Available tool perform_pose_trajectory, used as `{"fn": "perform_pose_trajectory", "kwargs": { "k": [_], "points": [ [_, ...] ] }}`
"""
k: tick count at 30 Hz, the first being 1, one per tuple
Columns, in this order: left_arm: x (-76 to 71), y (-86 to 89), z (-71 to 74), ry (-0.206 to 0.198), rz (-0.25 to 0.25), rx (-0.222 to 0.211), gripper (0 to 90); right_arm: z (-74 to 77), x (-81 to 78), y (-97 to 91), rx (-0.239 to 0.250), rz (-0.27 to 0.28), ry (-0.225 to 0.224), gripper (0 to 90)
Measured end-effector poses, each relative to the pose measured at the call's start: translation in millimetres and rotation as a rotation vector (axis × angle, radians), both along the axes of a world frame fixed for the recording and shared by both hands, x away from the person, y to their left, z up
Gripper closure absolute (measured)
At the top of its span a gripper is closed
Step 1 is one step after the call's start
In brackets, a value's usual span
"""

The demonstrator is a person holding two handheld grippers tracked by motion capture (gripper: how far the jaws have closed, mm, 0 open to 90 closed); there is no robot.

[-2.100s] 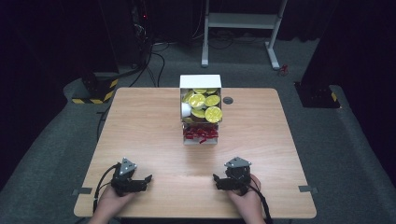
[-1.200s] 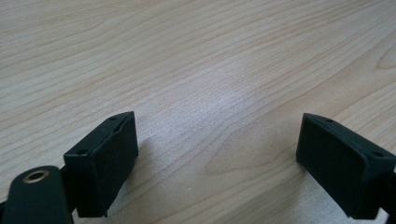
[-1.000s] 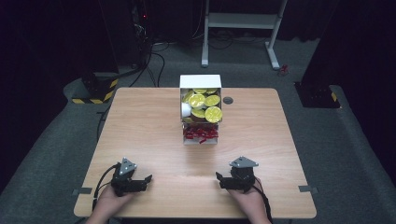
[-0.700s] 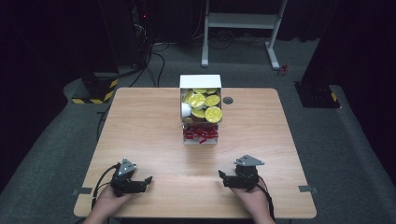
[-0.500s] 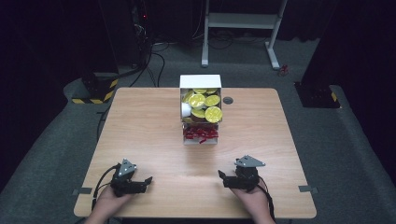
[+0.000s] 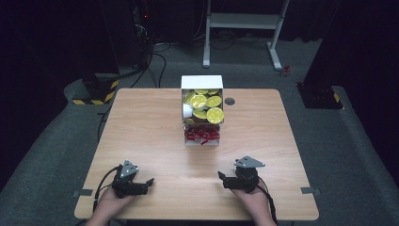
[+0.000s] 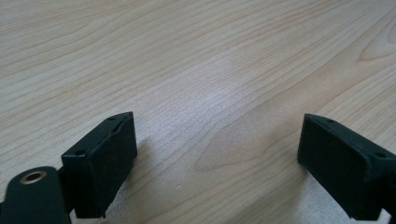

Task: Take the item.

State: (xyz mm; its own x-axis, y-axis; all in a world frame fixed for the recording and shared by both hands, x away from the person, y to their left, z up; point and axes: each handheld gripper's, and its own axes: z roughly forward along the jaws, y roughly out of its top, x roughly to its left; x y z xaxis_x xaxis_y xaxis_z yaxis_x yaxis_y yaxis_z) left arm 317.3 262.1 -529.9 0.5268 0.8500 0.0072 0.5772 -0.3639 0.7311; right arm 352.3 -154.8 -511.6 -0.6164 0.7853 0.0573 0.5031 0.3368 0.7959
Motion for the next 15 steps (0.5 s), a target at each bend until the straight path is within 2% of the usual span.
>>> {"fn": "perform_pose_trajectory", "kwargs": {
  "k": [7,9,11,12,15],
  "points": [
    [0.0,-0.1,0.0,0.002,-0.001,0.000,10.9,3.4,-1.4,7.7,0.010,0.023,-0.045,13.2],
    [-0.7,-0.4,0.0,0.001,0.005,-0.002,11.0,10.7,-5.5,12.7,0.030,0.037,-0.087,13.6],
    [-0.9,-0.4,0.0,0.001,0.006,-0.002,11.1,14.0,-6.1,15.1,0.016,0.046,-0.082,13.6],
    [-1.5,-0.6,0.2,0.002,0.013,0.002,11.1,20.5,-8.1,20.2,0.018,0.056,-0.104,13.8],
    [-3.4,-1.4,0.0,0.002,0.035,-0.001,11.0,25.3,-8.4,23.4,0.030,0.059,-0.112,13.8]
  ]
}}
